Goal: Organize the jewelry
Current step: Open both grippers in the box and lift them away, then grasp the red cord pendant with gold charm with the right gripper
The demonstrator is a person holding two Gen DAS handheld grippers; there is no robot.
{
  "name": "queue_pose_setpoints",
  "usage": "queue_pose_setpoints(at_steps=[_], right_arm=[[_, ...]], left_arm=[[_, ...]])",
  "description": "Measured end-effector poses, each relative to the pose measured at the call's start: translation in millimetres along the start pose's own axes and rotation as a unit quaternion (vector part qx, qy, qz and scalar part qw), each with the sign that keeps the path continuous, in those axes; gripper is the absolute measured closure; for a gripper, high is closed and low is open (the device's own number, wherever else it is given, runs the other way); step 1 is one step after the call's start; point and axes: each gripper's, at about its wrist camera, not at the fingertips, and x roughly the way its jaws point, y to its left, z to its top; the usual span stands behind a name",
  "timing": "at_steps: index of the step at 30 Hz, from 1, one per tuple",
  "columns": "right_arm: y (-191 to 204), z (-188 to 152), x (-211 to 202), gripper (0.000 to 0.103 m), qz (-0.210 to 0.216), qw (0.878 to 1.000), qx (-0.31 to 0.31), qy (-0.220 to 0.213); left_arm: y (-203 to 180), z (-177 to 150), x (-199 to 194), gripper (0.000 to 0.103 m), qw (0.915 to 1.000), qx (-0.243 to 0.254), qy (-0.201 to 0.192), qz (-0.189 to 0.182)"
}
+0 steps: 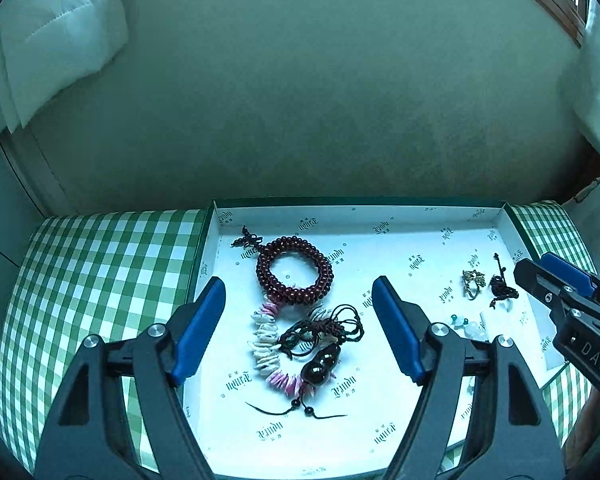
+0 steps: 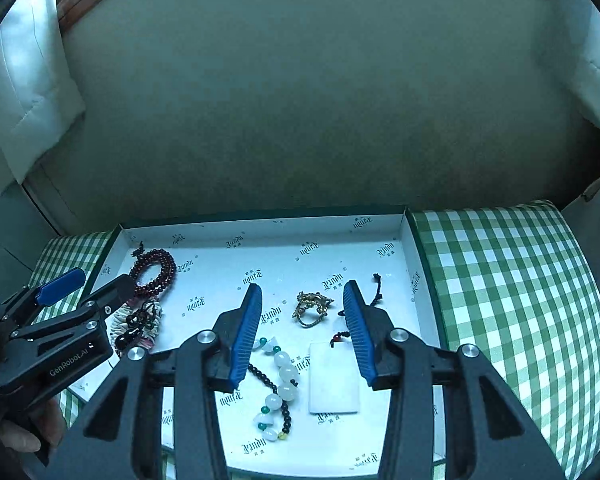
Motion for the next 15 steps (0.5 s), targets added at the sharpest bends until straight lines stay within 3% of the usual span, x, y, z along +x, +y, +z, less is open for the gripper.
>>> queue_pose_setpoints(at_steps=[7, 15], right_arm=[[-6, -28, -39, 0.060, 0.002, 1.000, 0.008, -0.008], [-2, -88, -65, 0.060, 0.001, 1.000, 0.010, 0.009]], left_arm=[[11, -36, -50, 0.027, 0.9998, -0.018, -0.010, 0.002], [29, -97, -79, 0.027, 0.9990, -0.041, 0.014, 0.008]])
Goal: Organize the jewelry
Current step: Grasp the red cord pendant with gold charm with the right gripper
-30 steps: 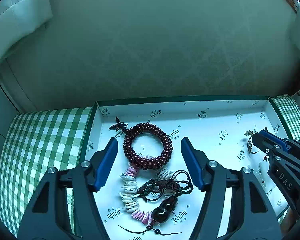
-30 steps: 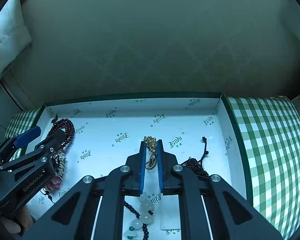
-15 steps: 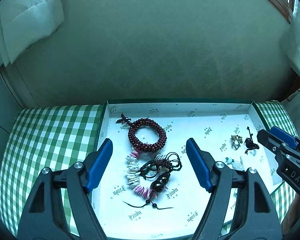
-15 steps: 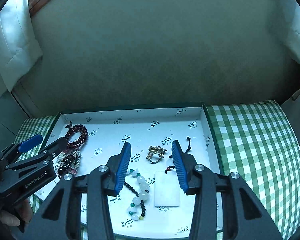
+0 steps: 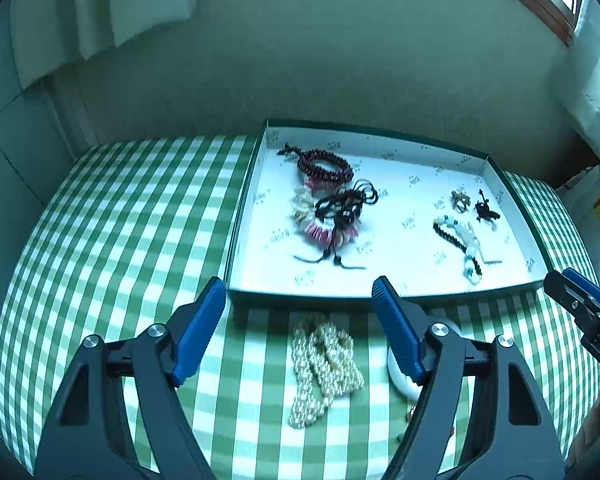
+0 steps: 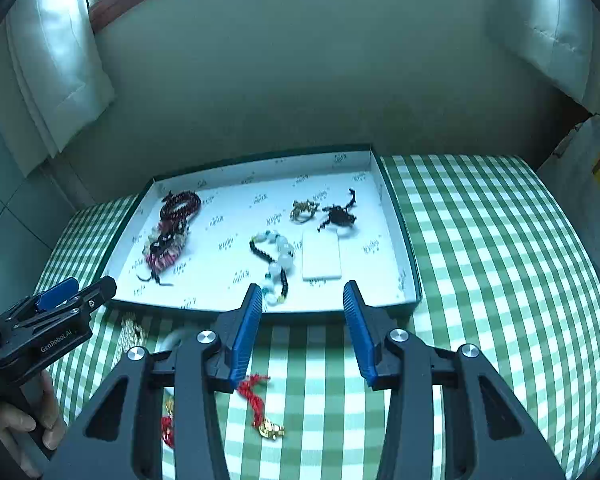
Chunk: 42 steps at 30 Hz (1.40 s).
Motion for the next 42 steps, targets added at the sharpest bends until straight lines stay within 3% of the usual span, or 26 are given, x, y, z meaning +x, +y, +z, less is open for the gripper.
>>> queue_pose_setpoints(at_steps=[13, 26, 31, 36, 42], right_arm=[[10, -77, -9, 0.061, -0.003, 0.999, -0.007, 0.034], [36, -74, 17, 0.062, -0.009, 0.999, -0.036, 0.039], [37, -75, 22, 0.067, -0.018, 0.998, -0.041, 0.038], [35, -78, 22, 0.080, -0.021, 0.998, -0.042, 0.034], [34, -81, 19, 0.080, -0.025, 0.998, -0.041, 0.028]], left_arm=[[13, -71, -16, 0.028, 0.9995, 0.001, 0.021, 0.025], [28, -73, -23, 0.027, 0.9994, -0.014, 0.021, 0.025], [26, -72, -21, 0.028, 0.9993, -0.015, 0.024, 0.024], [22, -72, -19, 0.028, 0.9993, -0.015, 0.024, 0.026], [18, -73, -16, 0.028, 0.9992, -0.016, 0.027, 0.026]])
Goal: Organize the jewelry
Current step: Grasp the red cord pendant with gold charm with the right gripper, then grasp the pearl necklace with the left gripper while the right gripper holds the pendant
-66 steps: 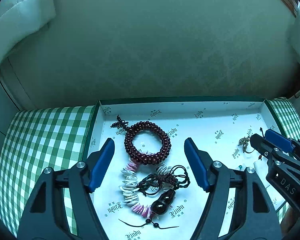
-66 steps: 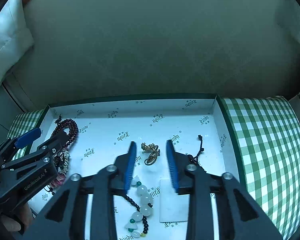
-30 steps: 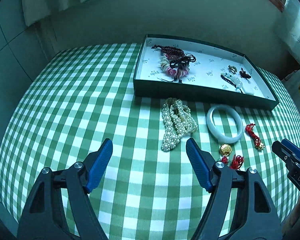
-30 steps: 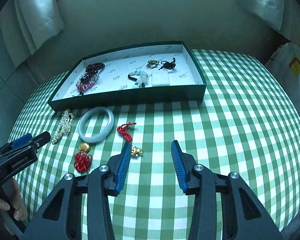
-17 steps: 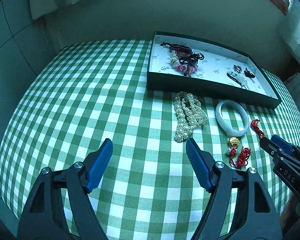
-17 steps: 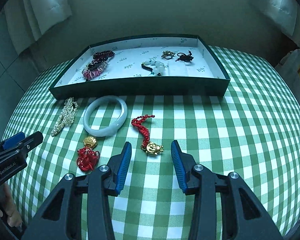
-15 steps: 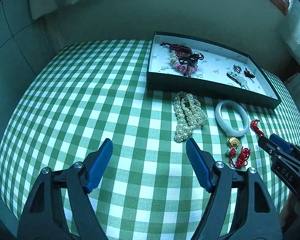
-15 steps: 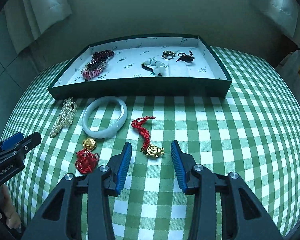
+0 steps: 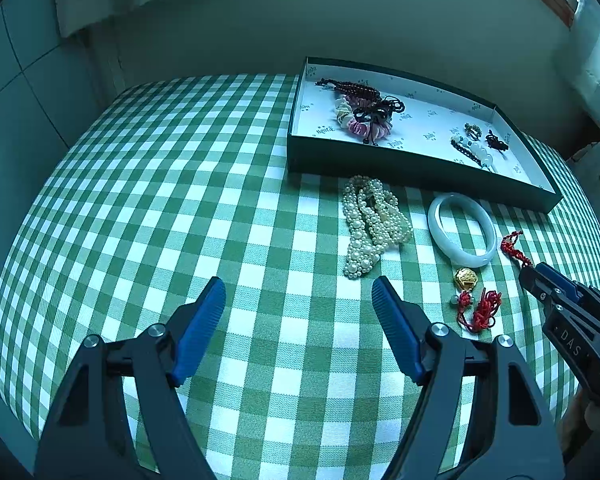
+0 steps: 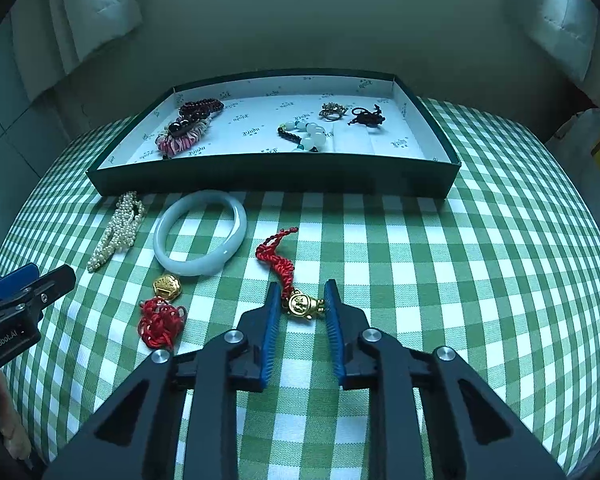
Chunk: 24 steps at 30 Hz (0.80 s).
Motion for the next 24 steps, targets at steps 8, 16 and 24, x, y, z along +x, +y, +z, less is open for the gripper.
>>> queue_pose_setpoints(at_steps=[8, 16, 24], right_arm=[[-17, -2, -8, 0.080, -0.011, 1.000, 0.018, -0.008], [-31, 0, -13, 0.080, -0.014, 1.000, 0.024, -0.015], [-37, 3, -13, 0.080, -0.007, 0.999, 0.029, -0.020]], left_arm=[[-11, 3, 4, 0.028, 1.0000, 0.003, -0.001, -0.004], [-23, 14, 18, 0.028, 0.9999, 0.001, 0.005, -0.015], [-40, 30, 34, 0.028, 0.9998, 0.003, 0.005, -0.017]])
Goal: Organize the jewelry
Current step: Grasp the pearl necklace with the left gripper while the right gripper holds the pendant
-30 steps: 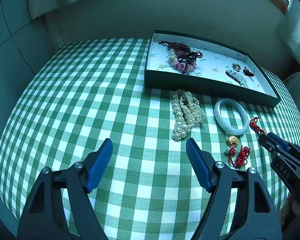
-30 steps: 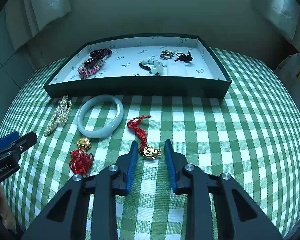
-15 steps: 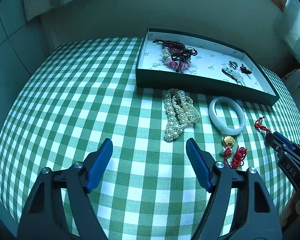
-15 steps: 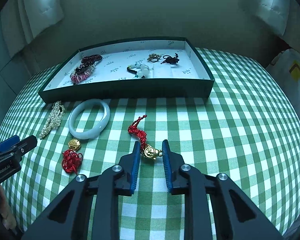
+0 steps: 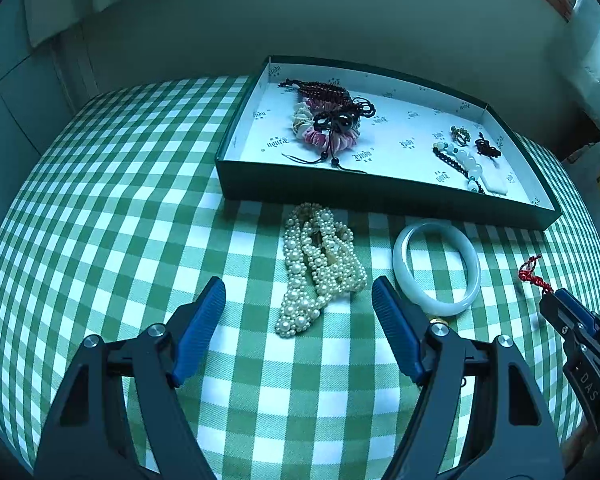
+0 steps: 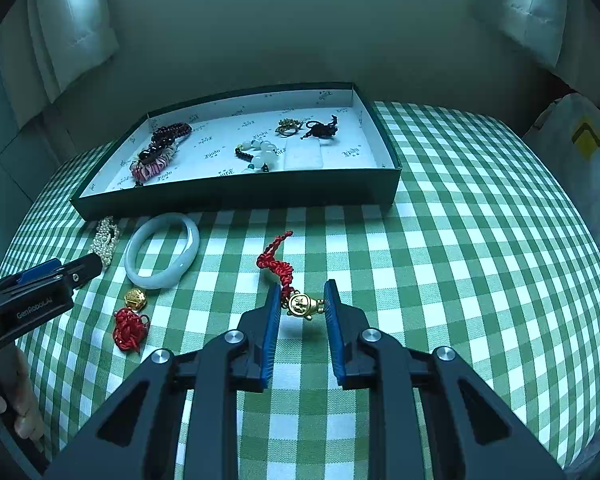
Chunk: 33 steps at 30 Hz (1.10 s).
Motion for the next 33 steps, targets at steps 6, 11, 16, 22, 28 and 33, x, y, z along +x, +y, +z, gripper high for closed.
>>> queue_pose_setpoints(at_steps=[6, 11, 16, 22, 28, 33], right_arm=[[-3, 0, 1, 0.081, 0.006, 1.000, 0.006, -0.001], [-4, -1, 4, 0.081, 0.010, 1.000, 0.008, 0.001], [-2, -4, 7, 0.081, 0.012, 1.000, 0.008, 0.005], [-1, -5, 8, 0.081, 0.012, 1.000, 0.006, 0.004], [1, -4, 9, 0.080, 0.012, 1.000, 0.004, 0.004], [3, -3, 4, 0.080, 0.014, 1.000, -0.001, -0.001]], left_arm=[[-7, 6, 11, 0.041, 0.9998, 0.008, -0.008, 0.014], [-5, 6, 10, 0.081, 0.9993, 0.017, -0.020, 0.027], [-1, 4, 8, 0.088, 0.9994, 0.017, -0.025, 0.019], [-2, 3, 6, 0.089, 0.9992, 0.019, -0.029, 0.018], [-3, 3, 4, 0.091, 0.9992, 0.019, -0.030, 0.019], [-1, 2, -1, 0.092, 0.9992, 0.018, -0.031, 0.019]])
